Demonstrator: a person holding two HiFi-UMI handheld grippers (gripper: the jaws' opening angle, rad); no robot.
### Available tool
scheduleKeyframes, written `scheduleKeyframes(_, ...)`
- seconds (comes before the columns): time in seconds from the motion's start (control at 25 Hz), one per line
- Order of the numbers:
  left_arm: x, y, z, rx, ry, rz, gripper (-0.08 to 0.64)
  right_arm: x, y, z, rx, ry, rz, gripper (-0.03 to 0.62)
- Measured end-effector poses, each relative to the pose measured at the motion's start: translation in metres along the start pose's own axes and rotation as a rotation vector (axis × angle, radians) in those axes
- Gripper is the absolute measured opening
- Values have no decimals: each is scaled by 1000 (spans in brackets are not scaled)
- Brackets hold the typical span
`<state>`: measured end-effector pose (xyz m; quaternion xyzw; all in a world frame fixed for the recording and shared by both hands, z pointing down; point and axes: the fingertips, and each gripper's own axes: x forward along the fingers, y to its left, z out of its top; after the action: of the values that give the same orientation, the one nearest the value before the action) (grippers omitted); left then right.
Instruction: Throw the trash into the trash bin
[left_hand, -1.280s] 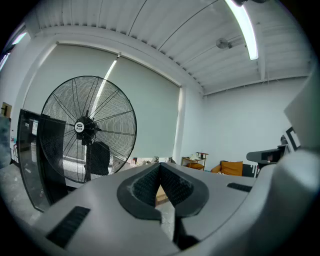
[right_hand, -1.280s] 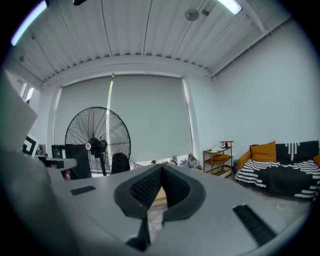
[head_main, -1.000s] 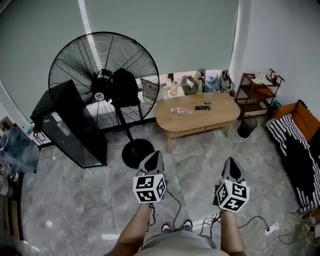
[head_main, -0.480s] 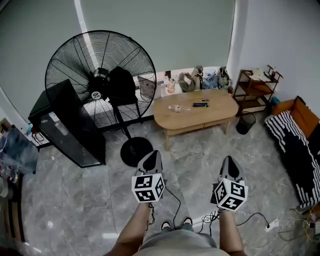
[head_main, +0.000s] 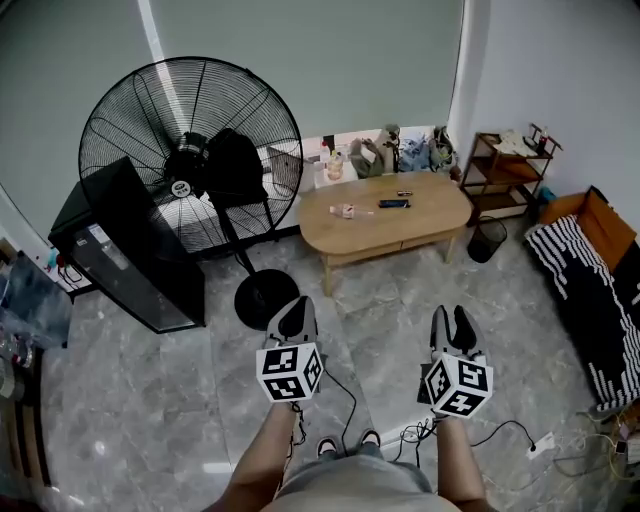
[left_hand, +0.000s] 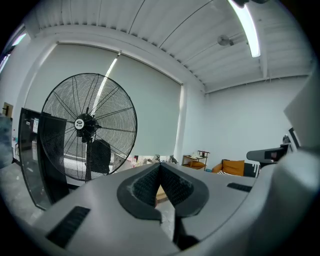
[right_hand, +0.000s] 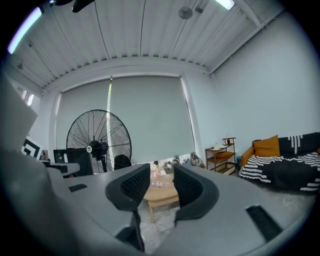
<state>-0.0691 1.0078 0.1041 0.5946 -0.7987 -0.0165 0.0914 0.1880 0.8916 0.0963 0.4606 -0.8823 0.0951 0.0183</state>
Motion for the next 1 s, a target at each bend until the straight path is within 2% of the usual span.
scheduleKeyframes(0.24,15,-7,1,11,-2,9,12,15,-12,3,6,-2,13,250)
scheduleKeyframes(0.36,22,-11,2,13,-7,18,13,22,-19,6,3,-4,19,273)
scheduleKeyframes(0.76,46,-31,1,-2,-13,79,13,44,-58,12,7,4,62,276)
scheduleKeyframes(1.0,72,-51,-9,7,16,68,12,60,-89,1,56,31,36,276)
